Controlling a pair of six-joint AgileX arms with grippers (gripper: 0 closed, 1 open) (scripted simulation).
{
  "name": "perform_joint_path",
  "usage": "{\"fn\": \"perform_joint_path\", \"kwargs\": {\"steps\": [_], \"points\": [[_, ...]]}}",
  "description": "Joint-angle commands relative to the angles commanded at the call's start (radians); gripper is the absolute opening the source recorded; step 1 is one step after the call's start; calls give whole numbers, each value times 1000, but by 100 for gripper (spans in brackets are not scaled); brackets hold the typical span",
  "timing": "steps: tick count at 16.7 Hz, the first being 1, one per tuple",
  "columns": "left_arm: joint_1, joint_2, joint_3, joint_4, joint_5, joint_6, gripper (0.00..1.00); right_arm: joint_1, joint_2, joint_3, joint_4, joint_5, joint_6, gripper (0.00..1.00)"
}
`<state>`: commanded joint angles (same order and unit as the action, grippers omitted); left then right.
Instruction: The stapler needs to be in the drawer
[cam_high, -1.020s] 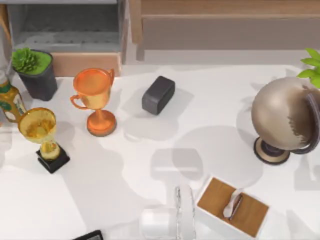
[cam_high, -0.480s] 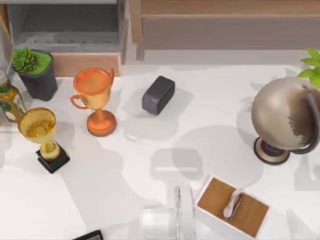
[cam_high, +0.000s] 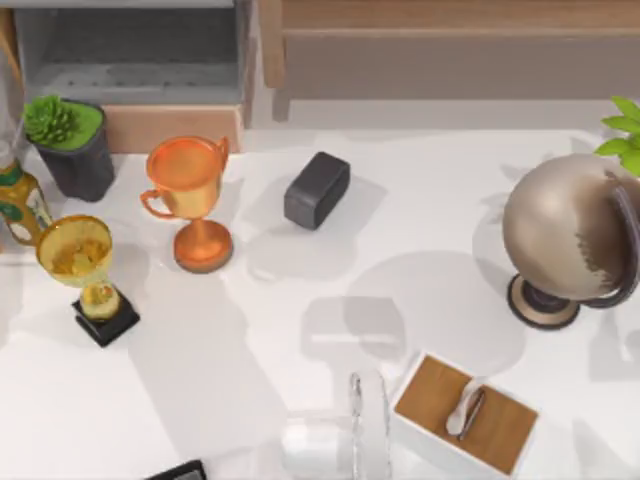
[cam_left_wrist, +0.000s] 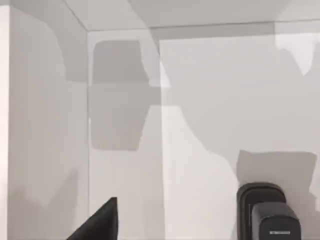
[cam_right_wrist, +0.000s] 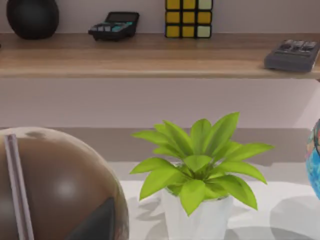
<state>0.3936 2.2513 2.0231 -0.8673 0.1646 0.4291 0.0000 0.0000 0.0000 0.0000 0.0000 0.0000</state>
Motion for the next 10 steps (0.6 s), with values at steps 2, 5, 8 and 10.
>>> {"fn": "perform_joint_path", "kwargs": {"steps": [2,5,8,10], "points": [[58,-55,-86,176,63,44,100,0,0,0,0,0,0,100],[174,-113,-250,522,152,137,100,0,0,0,0,0,0,100],[322,-151,-451,945,234,262,100,0,0,0,0,0,0,100],[420,-170,-604,1242,284,357,100,0,0,0,0,0,0,100]]}}
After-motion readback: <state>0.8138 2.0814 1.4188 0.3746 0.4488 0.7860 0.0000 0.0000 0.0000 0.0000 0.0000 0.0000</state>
